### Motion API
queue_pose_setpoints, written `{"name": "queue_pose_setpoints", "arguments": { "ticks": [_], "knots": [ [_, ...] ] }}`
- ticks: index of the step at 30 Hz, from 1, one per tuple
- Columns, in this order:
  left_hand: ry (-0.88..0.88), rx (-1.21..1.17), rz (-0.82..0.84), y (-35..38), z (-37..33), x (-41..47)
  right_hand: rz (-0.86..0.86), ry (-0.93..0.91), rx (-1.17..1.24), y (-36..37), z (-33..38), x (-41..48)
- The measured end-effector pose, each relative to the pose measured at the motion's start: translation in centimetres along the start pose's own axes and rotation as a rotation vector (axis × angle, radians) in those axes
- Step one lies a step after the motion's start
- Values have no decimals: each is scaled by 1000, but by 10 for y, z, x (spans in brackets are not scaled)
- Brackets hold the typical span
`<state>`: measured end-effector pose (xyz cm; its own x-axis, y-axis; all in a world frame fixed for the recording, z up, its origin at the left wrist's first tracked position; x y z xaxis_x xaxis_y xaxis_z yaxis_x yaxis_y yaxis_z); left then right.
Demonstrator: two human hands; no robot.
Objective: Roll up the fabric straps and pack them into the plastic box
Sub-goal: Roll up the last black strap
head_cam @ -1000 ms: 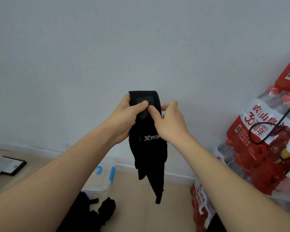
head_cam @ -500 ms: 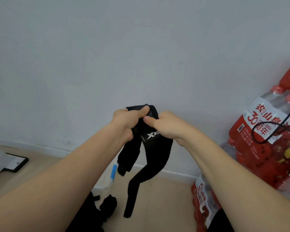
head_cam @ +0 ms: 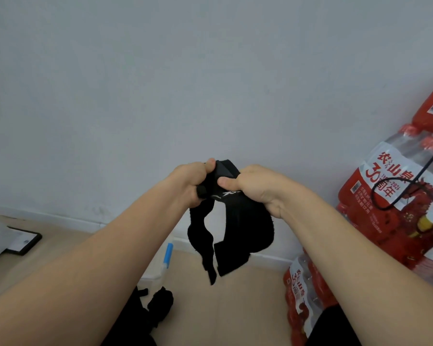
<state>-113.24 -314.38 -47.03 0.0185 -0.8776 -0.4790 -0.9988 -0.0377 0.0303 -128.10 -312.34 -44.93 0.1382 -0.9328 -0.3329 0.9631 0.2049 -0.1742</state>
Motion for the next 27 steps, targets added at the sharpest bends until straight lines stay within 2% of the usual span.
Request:
{"name": "queue_pose_setpoints", "arguments": {
  "ticks": [4,7,9,10,12,14,16,19,21,27],
  "knots": [
    [62,173,-23,-3,0,0,-23,47,-12,-10,5,-9],
    [173,541,-99,-15,-4,-4,-61,23,108,-19,4,-11],
    [357,817,-147,-23,-4,-7,-99,22,216,-24,1,-8],
    [461,949,-107,-23,-4,-11,-103,26,252,-25,1,-8],
    [664,1137,88,-19,-2,-19,-79,17,299,-26,-1,-8],
    [788,1062,231,-12,-1,-27,-49,-15,332,-27,-2,-7],
    [828,923,199,-6,-2,-28,0,-21,391,-29,-3,-9],
    [857,912,36,-4,-4,-27,137,23,484,-30,-1,-13],
    [794,892,-10,-3,-3,-24,203,6,504,-31,1,-16],
    [412,823,99,1,10,-10,270,-278,504,-52,8,-26]
  ]
}}
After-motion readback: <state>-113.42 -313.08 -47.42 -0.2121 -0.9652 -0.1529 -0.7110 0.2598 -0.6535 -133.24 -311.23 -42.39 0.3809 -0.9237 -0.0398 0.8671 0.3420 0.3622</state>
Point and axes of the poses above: each hand's wrist, its own x-axis towards the middle knuckle, its own y-axis out of the palm, z = x × y, the point moved 2 cm from there along x, towards the middle knuckle, and after that the axes turned 14 degrees about x, right-handed, at the moved point
